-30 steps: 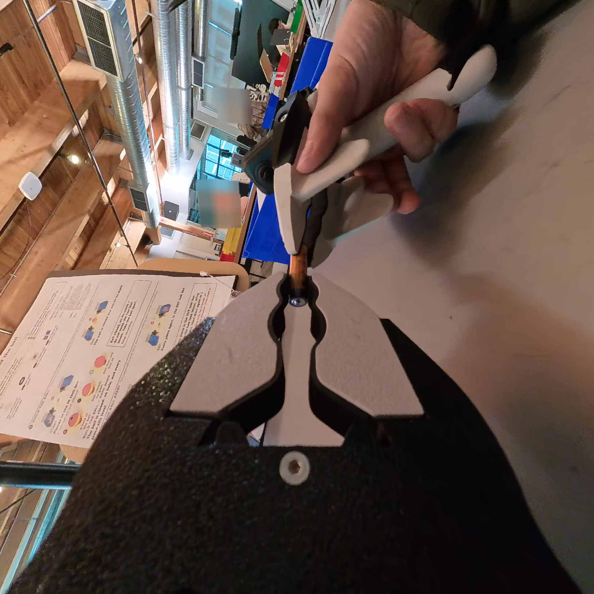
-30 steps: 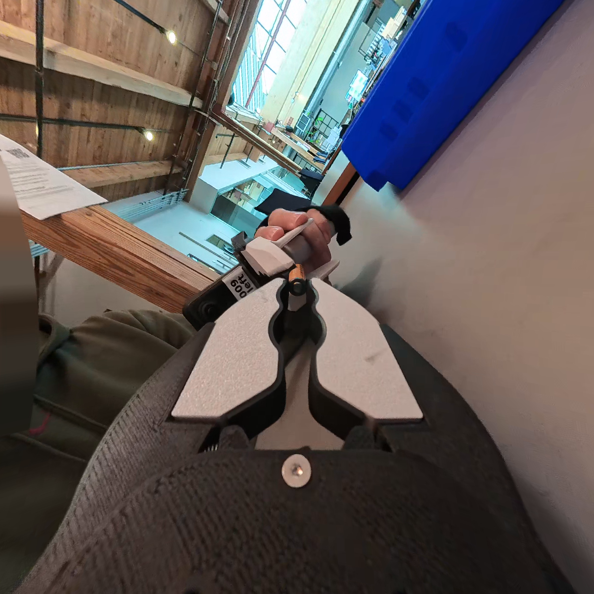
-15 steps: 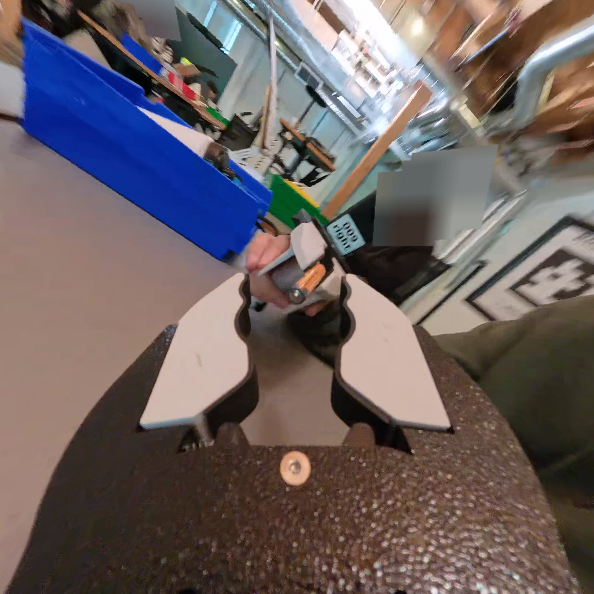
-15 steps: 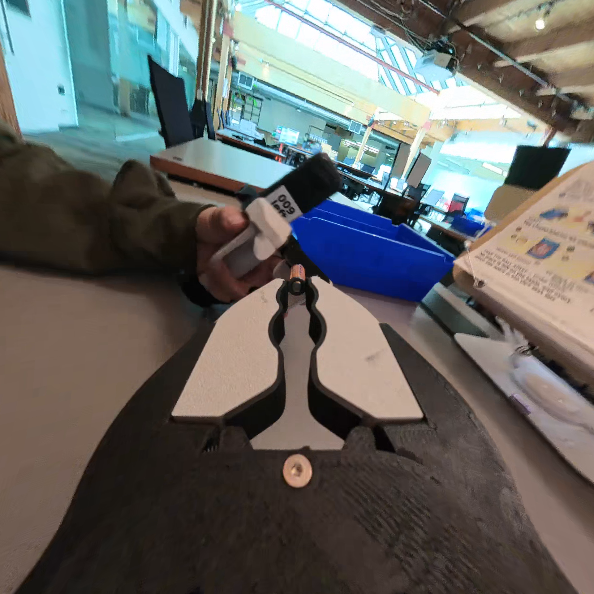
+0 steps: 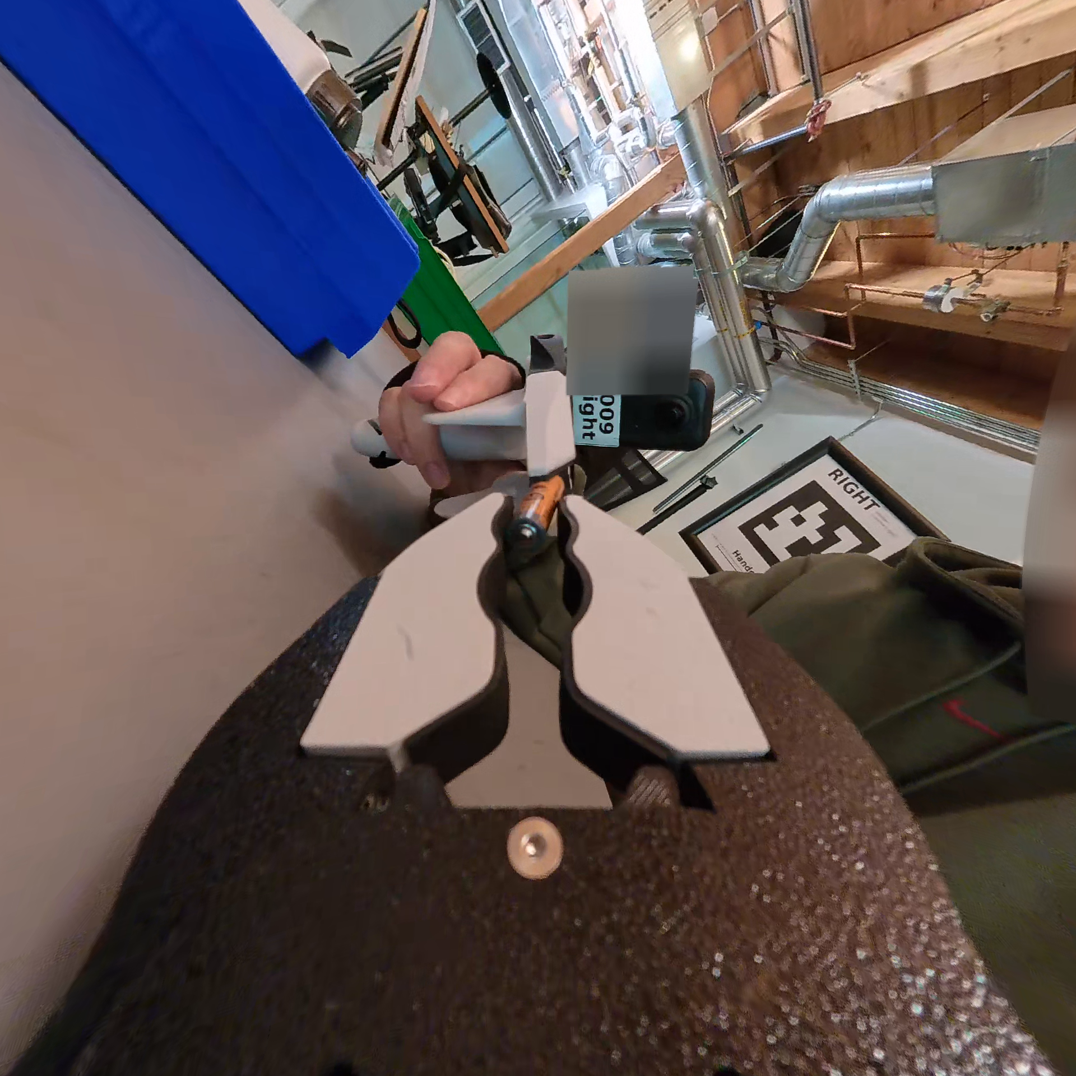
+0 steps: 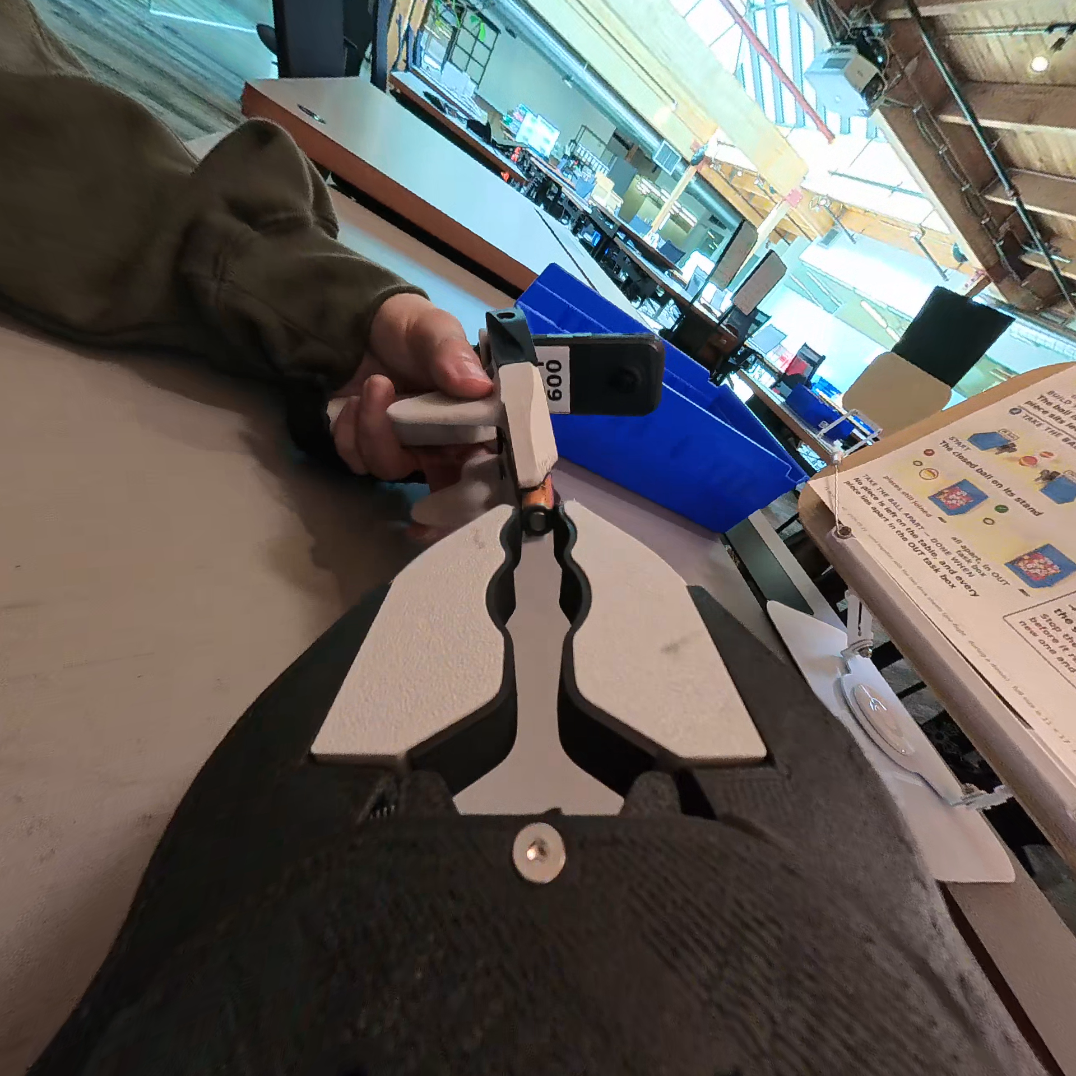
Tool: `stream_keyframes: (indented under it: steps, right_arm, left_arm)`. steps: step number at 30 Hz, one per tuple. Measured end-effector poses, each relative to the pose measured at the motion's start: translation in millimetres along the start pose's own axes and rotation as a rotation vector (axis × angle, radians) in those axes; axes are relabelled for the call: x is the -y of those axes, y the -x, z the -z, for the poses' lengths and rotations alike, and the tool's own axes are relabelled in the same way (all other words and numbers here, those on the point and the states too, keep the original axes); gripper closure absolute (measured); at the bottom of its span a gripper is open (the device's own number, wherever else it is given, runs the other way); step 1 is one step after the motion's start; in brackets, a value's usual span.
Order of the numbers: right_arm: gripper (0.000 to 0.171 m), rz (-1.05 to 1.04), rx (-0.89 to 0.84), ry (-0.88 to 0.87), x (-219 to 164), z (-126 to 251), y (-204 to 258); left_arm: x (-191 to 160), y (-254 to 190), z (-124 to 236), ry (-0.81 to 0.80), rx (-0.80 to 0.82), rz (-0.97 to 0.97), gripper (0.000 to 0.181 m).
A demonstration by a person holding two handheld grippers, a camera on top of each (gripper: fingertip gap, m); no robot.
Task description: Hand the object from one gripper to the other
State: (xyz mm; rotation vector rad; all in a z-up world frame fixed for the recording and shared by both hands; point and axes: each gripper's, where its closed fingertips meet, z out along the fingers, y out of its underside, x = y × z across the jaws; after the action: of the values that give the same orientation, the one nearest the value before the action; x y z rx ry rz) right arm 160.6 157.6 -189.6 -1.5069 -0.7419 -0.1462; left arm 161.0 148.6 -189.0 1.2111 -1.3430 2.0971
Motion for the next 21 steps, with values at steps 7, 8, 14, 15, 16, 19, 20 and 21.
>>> stream_keyframes:
  steps: [7, 8, 14, 15, 16, 19, 20, 21]
  right_arm:
    - [0.148, -0.1, -0.045, 0.114, -20, -1, -6]
    - [0.144, -0.153, -0.056, 0.113, -21, -1, -9]
    - [0.129, -0.96, 0.052, -0.092, -8, 1, -23]
    - [0.134, -1.118, 0.109, -0.176, 0, 3, -25]
    - [0.136, -1.261, 0.169, -0.259, 6, 6, -27]
    - [0.148, -1.512, 0.333, -0.371, 13, 13, -26]
    - [0.148, -1.521, 0.351, -0.355, 12, 13, -23]
    - [0.145, -1.522, 0.351, -0.315, 8, 11, -18]
  left_arm:
    - [10, 15, 7, -0.015, 0.205, -0.249, 0.171]
    - [17, 14, 10, -0.044, 0.249, -0.339, 0.171]
    - [33, -8, 14, -0.029, 0.469, -1.23, 0.171]
    - [30, -9, 12, 0.007, 0.5, -1.348, 0.171]
    - [27, -9, 9, 0.042, 0.521, -1.446, 0.171]
    - [19, -5, 2, 0.125, 0.567, -1.606, 0.171]
    - [17, -4, -1, 0.142, 0.573, -1.641, 0.171]
    - [15, -3, -2, 0.16, 0.583, -1.67, 0.171]
